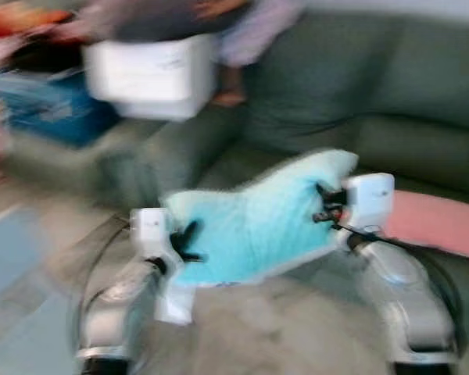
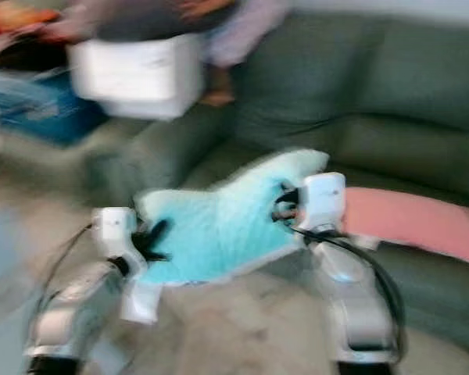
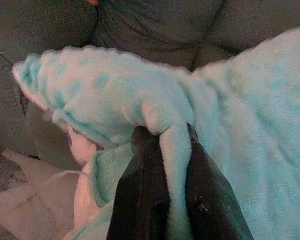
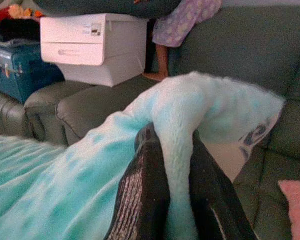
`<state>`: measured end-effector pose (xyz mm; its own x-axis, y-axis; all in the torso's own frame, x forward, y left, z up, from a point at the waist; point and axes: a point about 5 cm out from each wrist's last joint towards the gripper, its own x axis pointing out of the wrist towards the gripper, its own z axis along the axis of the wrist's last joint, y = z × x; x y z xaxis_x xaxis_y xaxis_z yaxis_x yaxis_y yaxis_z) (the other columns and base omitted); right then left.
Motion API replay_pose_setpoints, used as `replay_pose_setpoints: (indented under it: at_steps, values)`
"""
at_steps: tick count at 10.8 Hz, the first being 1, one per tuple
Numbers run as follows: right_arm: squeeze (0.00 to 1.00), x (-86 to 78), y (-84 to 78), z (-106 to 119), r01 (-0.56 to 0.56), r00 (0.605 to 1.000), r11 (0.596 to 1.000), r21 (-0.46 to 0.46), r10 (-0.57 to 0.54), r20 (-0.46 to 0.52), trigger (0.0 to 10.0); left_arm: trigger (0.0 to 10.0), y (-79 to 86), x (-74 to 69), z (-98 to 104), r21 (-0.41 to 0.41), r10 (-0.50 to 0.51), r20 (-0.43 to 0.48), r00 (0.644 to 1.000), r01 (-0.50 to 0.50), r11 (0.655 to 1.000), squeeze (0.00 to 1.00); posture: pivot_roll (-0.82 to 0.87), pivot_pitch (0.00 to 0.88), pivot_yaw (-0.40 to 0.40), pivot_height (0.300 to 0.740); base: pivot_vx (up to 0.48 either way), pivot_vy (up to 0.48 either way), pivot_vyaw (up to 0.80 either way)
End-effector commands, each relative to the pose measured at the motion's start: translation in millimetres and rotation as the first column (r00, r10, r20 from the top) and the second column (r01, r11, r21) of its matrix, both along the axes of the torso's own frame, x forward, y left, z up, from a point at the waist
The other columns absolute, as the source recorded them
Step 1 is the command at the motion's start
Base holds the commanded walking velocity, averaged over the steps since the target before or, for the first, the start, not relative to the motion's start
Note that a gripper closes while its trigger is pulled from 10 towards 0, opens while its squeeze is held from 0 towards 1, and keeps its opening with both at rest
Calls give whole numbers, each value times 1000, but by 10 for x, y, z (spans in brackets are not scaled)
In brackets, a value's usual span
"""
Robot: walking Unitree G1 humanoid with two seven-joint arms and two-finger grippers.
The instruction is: Move the pillow to the sofa
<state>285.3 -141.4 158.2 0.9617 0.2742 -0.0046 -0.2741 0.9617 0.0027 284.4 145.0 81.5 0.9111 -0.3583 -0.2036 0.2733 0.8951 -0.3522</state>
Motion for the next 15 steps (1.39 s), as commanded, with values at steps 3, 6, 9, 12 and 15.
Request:
replay_pose_setpoints:
  at_steps: [3,6,9,12,15]
  values:
    - [0,0,-59,68,21,999,1000,-1,-21,29,10000,10000,-79,33,67,-7,-27,25,999,27,1000,0,-250,32,26,740,324,0,-208]
    - [0,-2,-52,64,20,999,1000,-2,-20,29,10000,10000,-84,33,72,-9,-33,25,999,33,999,0,-249,32,29,740,331,0,0]
    - [0,-1,-44,60,19,999,1000,-3,-19,31,10000,10000,-90,25,71,-12,-42,25,999,42,999,0,-248,28,29,740,356,0,0]
    - [0,1,-41,60,17,999,1000,-4,-17,32,10000,10000,-98,41,56,-15,-22,8,1000,22,1000,0,-245,26,29,740,81,0,0]
    - [0,9,-29,64,18,999,1000,-1,-18,36,10000,10000,-111,40,76,-12,-58,18,998,58,998,0,-245,25,33,740,0,320,0]
